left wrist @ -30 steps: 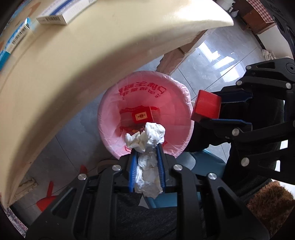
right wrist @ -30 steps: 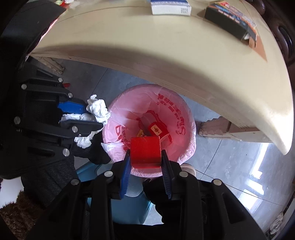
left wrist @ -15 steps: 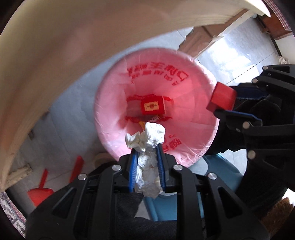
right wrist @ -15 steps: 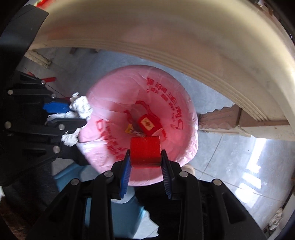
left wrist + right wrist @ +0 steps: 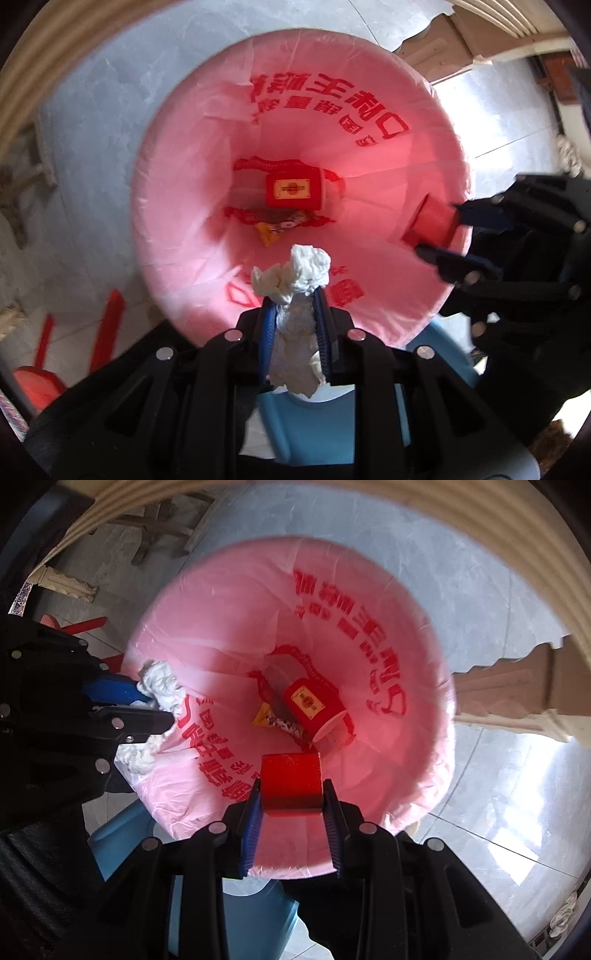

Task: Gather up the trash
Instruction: 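Open both tools to drop the tissue and red cube into the wastebasket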

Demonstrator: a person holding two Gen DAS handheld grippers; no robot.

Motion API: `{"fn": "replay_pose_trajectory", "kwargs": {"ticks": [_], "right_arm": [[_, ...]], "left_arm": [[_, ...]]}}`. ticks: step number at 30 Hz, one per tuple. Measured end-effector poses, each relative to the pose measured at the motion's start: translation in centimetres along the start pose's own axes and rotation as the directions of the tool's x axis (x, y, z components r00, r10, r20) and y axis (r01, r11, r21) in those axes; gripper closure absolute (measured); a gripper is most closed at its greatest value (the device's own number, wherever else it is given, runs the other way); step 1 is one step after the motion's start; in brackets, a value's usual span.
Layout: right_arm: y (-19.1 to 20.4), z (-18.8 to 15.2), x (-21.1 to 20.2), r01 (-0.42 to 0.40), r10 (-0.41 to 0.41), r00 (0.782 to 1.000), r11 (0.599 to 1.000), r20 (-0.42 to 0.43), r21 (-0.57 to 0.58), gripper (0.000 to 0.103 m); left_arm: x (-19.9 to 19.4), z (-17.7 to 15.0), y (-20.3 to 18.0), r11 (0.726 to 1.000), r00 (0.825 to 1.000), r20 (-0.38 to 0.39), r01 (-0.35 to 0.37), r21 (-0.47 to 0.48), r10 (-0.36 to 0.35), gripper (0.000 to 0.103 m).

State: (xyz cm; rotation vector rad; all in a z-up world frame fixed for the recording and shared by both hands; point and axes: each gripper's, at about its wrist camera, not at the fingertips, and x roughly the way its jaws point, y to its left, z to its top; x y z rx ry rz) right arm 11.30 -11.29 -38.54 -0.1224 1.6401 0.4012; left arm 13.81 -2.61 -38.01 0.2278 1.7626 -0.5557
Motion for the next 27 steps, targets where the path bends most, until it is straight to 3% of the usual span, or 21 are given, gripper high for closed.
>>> {"fn": "replay_pose_trajectory", "kwargs": {"ticks": [3, 10, 11, 12, 13, 14, 15, 19, 27], "right_arm": [[-0.2, 0.2, 1.1, -0.007, 0.007, 1.0, 1.0, -0.009, -0.008, 0.072], [-0.5, 0.6, 2.1, -0.032, 0.031, 0.999, 0.999, -0.026, -0.028, 0.07], [-0.4, 0.7, 2.1, -0.032, 0.031, 0.999, 0.999, -0.025, -0.035, 0.066], [-0.3, 0.8, 2.0, -0.034, 0.033, 0.999, 0.999, -0.026, -0.042, 0.055], [-0.2, 0.8, 2.0, -0.031, 0.03, 0.999, 0.998, -0.021, -0.046, 0.034], [-0.1, 0.8, 1.8, -0.016, 0.015, 1.0, 0.999, -0.006, -0.051, 0.026], [0.0, 0.8, 1.6, -0.007, 0.008, 1.0, 0.998, 0.007, -0.056, 0.023], [0.1, 0.8, 1.2, -0.015, 0.017, 1.0, 0.998, 0.024, -0.062, 0.023], [0.2, 0.5, 0.3, -0.025, 0.026, 1.0, 0.996, 0.01, -0.088, 0.023]], "left_arm": [[0.8, 0.5, 0.3, 0.999, 0.999, -0.014, 0.037, -0.018, -0.037, 0.082], [2.0, 1.2, 0.0, 1.0, 0.999, -0.026, 0.021, -0.013, -0.022, 0.081], [2.0, 1.3, 0.0, 1.0, 0.999, -0.025, 0.02, -0.012, -0.02, 0.076], [2.1, 1.4, 0.0, 1.0, 1.0, -0.022, 0.019, -0.009, -0.02, 0.064], [1.9, 1.5, -0.1, 1.0, 1.0, -0.014, 0.02, -0.003, -0.02, 0.055], [1.8, 1.6, -0.1, 1.0, 1.0, -0.004, 0.015, -0.005, -0.015, 0.039], [1.6, 1.6, 0.0, 1.0, 1.0, 0.007, 0.01, -0.011, -0.01, 0.033], [1.1, 1.6, 0.6, 0.999, 1.0, 0.01, 0.025, -0.033, -0.024, 0.031], [1.1, 1.2, 0.0, 0.998, 0.998, -0.006, -0.055, 0.003, 0.055, 0.031]]}}
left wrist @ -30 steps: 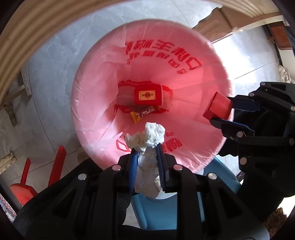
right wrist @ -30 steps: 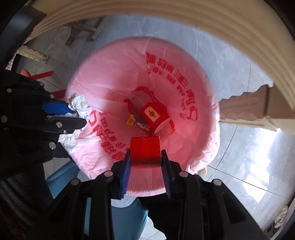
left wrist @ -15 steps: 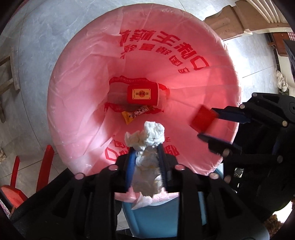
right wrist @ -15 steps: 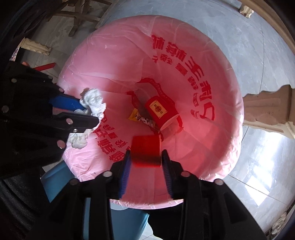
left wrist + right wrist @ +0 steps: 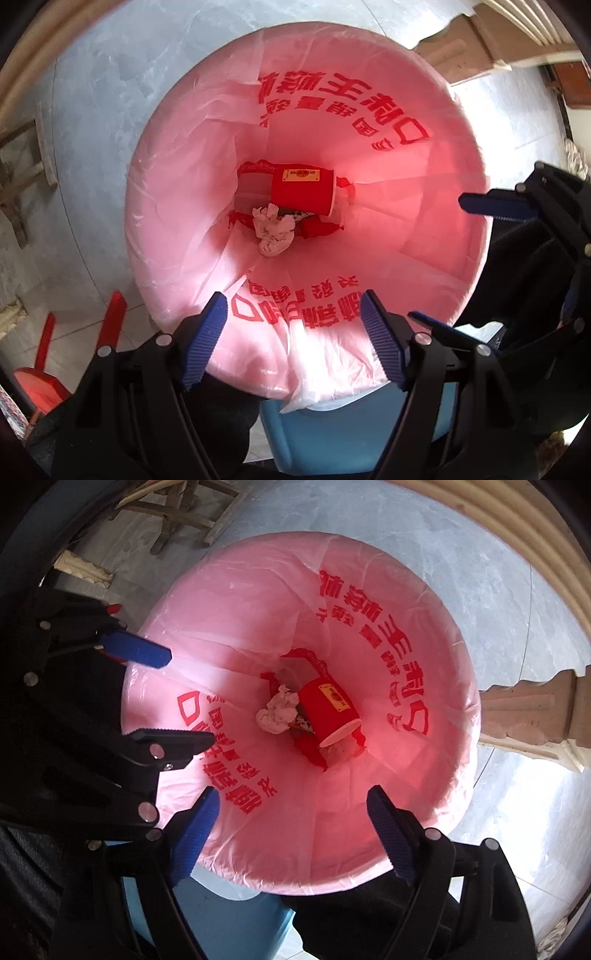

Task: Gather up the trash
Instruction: 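Move both tools back over the table toward the boxes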

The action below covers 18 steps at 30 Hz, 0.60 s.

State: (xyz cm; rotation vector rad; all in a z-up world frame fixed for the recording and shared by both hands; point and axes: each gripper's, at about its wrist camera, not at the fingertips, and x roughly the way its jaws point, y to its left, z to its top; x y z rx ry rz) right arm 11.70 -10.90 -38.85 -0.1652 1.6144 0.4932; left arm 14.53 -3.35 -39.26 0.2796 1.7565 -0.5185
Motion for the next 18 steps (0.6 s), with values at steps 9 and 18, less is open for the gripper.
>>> {"fn": "replay_pose_trajectory", "kwargs": {"ticks": [9, 18], "right_arm": [[0.3, -2.4, -6.5, -0.032, 0.034, 0.997, 0.999, 0.069, -0.03, 0.023], [0.7, -4.0, -23.4, -0.016, 0.05, 0.957, 0.993, 0.286, -0.118, 0.018]], "left_arm": [[-6.4, -4.0, -1.7, 0.997, 0.998, 0.064, -0.033, 0.077, 0.028, 0.03], [-22.9, -8.7, -2.6, 0.965, 0.96, 0.278, -0.108, 0.237, 0.039, 0.027]]}}
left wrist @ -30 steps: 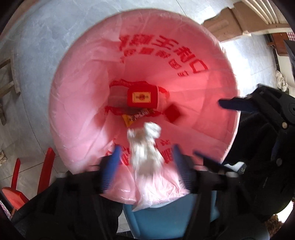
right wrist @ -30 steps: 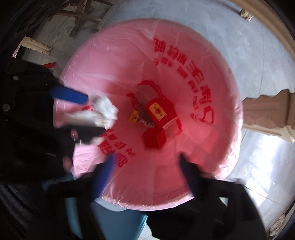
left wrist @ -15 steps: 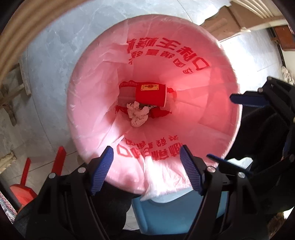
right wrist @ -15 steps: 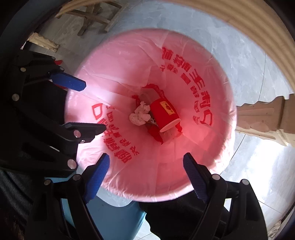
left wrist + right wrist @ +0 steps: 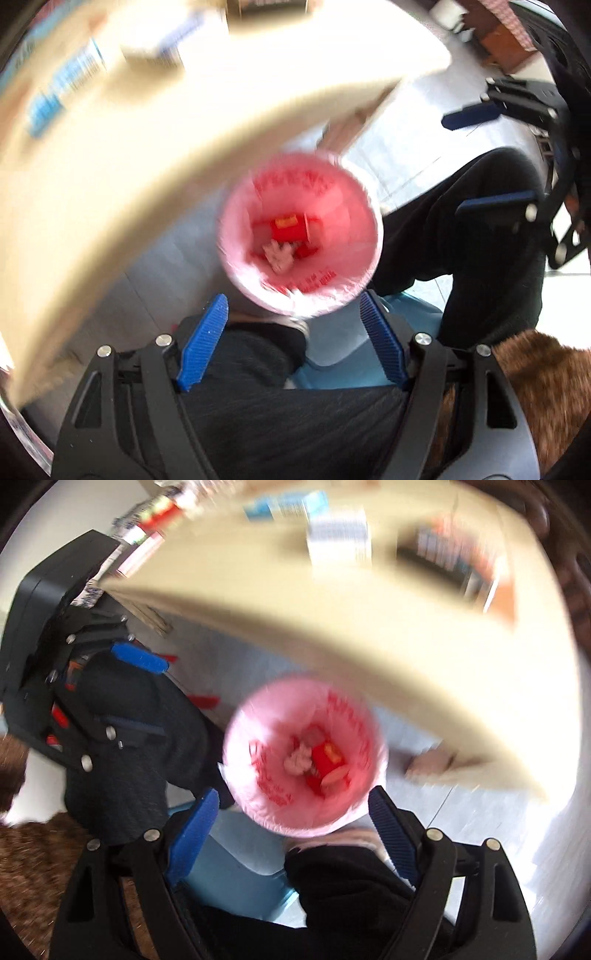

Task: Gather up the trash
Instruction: 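Move both tools back over the table toward the boxes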

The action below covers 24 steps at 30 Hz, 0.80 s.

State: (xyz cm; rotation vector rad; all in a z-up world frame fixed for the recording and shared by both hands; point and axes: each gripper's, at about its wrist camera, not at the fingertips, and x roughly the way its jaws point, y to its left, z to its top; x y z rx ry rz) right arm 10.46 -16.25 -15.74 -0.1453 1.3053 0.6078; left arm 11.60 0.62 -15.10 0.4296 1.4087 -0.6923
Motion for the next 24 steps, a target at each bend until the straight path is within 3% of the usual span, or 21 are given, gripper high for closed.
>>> {"fn": "replay_pose_trajectory", "kwargs": {"ticks": [6, 9, 12, 18, 24], "right_arm": [[0.0, 5.9, -9.1, 0.045, -0.033, 0.994, 0.992, 0.1, -0.117, 0.014], [0.3, 8.8, -12.8, 0.108, -0.081, 0.985, 0.977, 0.149, -0.184, 0.013], [0.6, 11.1, -15.5, 0.155, -0.113, 0.979, 0.953, 0.171, -0.258, 0.009], [-0.1, 14.1, -16.4, 0.172, -0.127, 0.98, 0.932, 0.156, -0.318, 0.009], [-1.9, 16.0, -14.9, 0.163, -0.15, 0.987, 0.919, 0.065, -0.359, 0.009]], "left_arm": [[-9.5, 3.4, 4.0, 0.986, 0.982, 0.105, -0.159, 0.041, 0.154, 0.024], [-12.5, 5.1, 5.7, 0.98, 0.976, 0.115, -0.191, 0.05, 0.185, 0.024], [-15.0, 7.0, 8.0, 0.983, 0.981, 0.102, -0.174, 0.052, 0.168, 0.024], [-16.5, 9.5, 11.2, 0.983, 0.983, 0.05, -0.176, 0.044, 0.174, 0.024], [-16.4, 11.5, 12.4, 0.973, 0.982, 0.047, -0.188, 0.134, 0.183, 0.024]]}}
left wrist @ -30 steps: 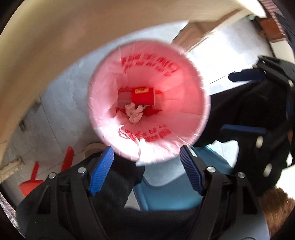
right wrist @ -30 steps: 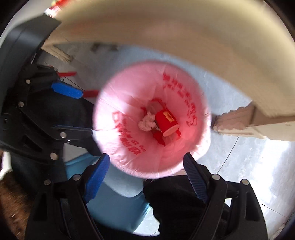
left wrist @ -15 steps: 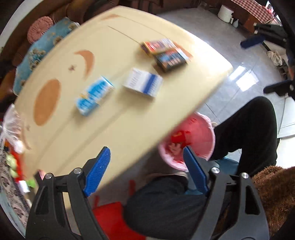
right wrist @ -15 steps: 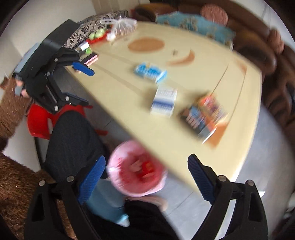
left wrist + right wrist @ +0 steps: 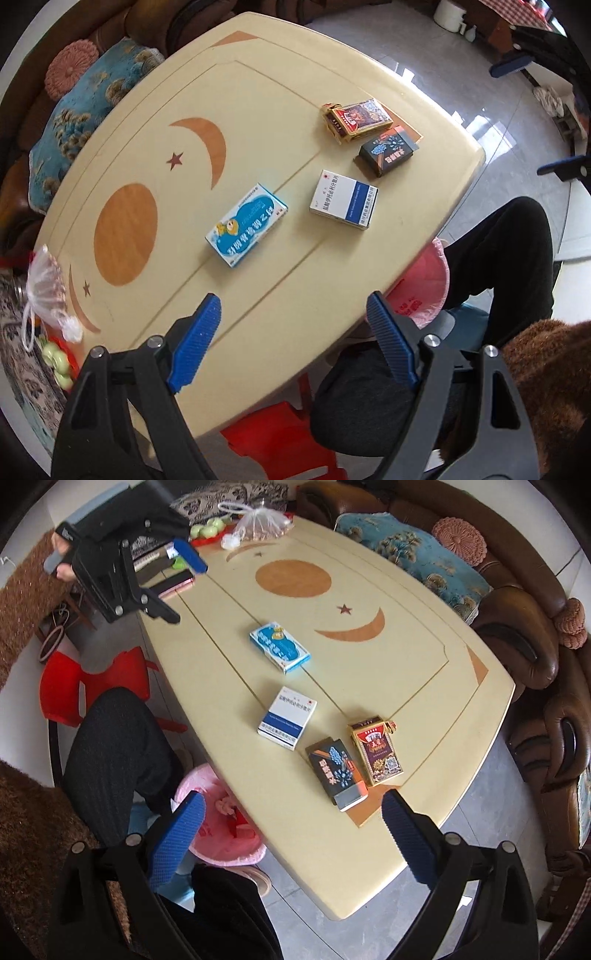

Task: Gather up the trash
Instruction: 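Move both tools back over the table toward the boxes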

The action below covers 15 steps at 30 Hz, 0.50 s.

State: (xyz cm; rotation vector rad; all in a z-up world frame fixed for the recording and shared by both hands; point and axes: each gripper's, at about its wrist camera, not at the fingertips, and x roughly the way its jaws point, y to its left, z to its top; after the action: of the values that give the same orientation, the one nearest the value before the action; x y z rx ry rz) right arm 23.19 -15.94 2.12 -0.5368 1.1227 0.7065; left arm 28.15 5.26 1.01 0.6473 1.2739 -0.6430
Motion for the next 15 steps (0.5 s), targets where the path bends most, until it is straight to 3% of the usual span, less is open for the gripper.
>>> {"fn": "replay_pose_trajectory", "kwargs": {"ticks": [7, 15], "right_arm": [[-1.6, 0.5, 2.5, -0.027, 0.025, 0.997, 0.999, -0.068, -0.035, 0.009], [-3.3, 1.2, 4.4, -0.056, 0.053, 0.995, 0.998, -0.087, -0.036, 0.009]], "left_arm": [[2.1, 1.4, -0.1, 0.991, 1.0, -0.026, 0.012, 0.136, -0.009, 0.024], [3.6, 2.2, -0.7, 0.971, 0.998, -0.052, 0.038, 0.234, -0.027, 0.024]]}}
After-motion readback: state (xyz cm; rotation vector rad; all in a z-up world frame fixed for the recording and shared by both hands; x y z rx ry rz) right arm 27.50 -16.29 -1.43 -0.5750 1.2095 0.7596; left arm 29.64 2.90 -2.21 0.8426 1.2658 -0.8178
